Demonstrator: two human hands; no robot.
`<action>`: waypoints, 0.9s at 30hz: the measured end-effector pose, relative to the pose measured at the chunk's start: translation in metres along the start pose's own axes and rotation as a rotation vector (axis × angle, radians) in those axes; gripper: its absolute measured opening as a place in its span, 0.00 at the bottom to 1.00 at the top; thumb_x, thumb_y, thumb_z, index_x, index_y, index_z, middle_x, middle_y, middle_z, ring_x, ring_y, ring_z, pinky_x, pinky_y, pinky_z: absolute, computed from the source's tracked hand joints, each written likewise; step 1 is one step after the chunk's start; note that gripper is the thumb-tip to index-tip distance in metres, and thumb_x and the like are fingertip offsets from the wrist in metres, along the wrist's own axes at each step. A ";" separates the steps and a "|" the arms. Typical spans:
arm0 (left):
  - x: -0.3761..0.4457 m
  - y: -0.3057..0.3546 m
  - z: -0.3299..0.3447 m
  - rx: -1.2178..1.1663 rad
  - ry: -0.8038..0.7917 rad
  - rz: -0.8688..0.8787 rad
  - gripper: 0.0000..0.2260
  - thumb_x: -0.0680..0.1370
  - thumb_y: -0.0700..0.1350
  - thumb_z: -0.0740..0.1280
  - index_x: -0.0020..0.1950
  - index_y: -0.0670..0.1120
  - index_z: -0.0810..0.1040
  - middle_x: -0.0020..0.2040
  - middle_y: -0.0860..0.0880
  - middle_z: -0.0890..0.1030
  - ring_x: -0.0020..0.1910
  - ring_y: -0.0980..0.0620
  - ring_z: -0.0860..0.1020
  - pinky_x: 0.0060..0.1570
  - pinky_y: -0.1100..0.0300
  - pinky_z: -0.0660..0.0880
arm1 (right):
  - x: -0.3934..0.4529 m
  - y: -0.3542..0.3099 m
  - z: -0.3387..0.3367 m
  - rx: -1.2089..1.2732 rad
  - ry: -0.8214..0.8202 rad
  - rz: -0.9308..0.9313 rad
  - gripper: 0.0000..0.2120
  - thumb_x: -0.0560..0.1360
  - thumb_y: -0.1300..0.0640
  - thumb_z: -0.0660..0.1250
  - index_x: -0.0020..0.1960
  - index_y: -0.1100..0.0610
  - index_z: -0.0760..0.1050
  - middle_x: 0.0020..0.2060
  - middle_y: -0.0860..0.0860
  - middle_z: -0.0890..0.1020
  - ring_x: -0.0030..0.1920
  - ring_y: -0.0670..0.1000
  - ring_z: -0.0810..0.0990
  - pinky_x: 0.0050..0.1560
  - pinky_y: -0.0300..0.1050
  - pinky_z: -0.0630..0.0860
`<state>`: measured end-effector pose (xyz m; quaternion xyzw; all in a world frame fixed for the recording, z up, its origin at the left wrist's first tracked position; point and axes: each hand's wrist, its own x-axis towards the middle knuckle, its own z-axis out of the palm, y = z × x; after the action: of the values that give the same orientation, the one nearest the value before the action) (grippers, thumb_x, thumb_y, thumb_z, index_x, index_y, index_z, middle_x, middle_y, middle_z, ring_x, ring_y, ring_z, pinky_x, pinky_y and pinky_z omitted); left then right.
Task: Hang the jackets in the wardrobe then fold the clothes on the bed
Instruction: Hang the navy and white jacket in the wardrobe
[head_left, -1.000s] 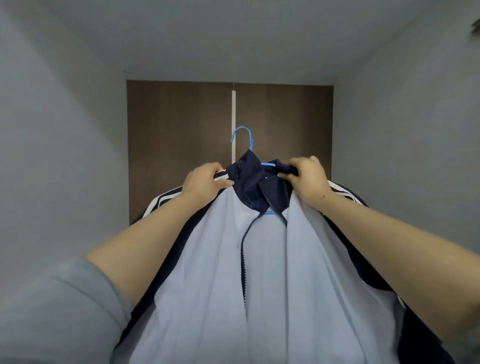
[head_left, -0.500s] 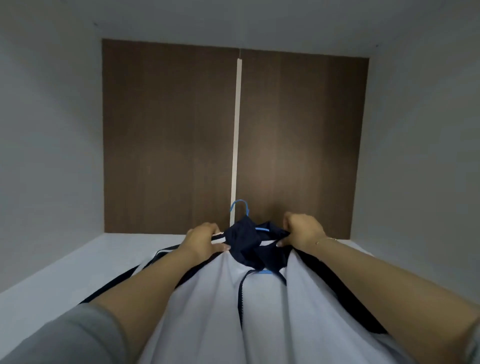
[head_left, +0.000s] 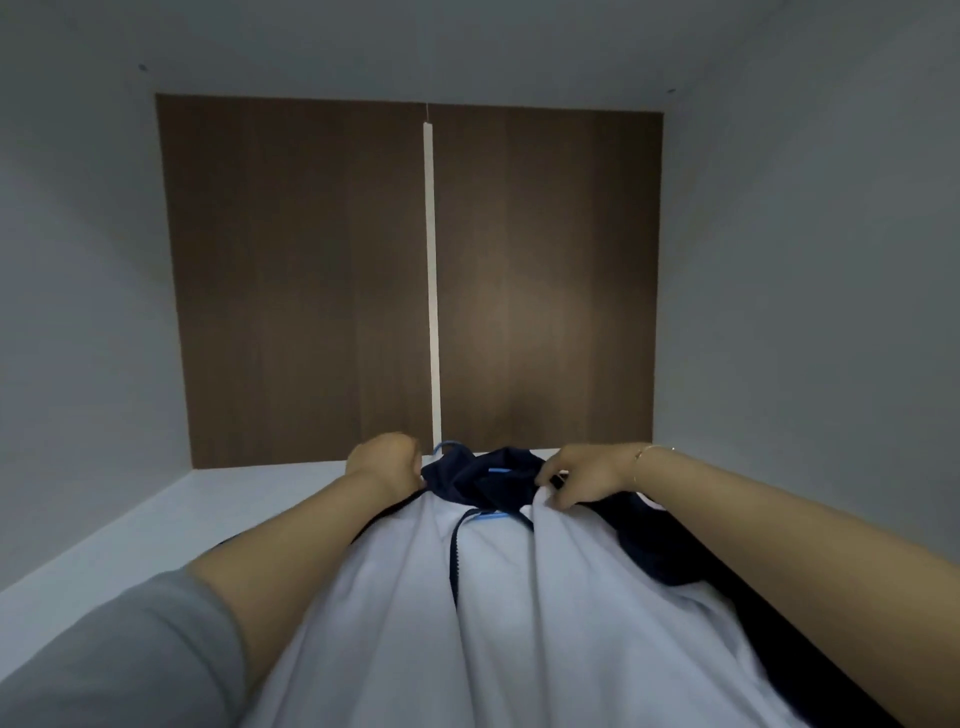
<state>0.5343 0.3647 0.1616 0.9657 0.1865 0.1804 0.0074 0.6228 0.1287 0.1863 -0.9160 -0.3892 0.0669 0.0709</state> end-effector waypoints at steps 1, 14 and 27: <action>-0.009 0.006 -0.008 -0.066 -0.031 0.004 0.05 0.75 0.49 0.69 0.45 0.49 0.77 0.50 0.50 0.79 0.50 0.48 0.77 0.48 0.59 0.73 | -0.009 -0.004 -0.001 0.003 0.004 -0.014 0.16 0.78 0.58 0.64 0.65 0.60 0.76 0.63 0.55 0.78 0.61 0.55 0.76 0.60 0.40 0.72; -0.213 0.040 -0.059 -0.479 -0.006 0.166 0.04 0.76 0.47 0.71 0.49 0.49 0.82 0.46 0.56 0.81 0.42 0.58 0.77 0.45 0.67 0.72 | -0.180 -0.067 0.056 0.174 0.291 -0.267 0.11 0.78 0.52 0.66 0.59 0.50 0.80 0.55 0.43 0.81 0.53 0.42 0.79 0.52 0.32 0.72; -0.429 0.059 -0.002 -0.929 0.182 0.176 0.08 0.78 0.45 0.70 0.56 0.53 0.81 0.56 0.63 0.78 0.58 0.68 0.74 0.59 0.77 0.65 | -0.328 -0.094 0.229 0.679 0.656 -0.277 0.13 0.78 0.63 0.67 0.59 0.51 0.81 0.60 0.41 0.79 0.65 0.41 0.74 0.66 0.33 0.67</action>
<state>0.1839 0.1539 0.0203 0.8526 0.0037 0.3285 0.4065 0.2904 -0.0258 0.0011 -0.7537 -0.4206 -0.1118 0.4926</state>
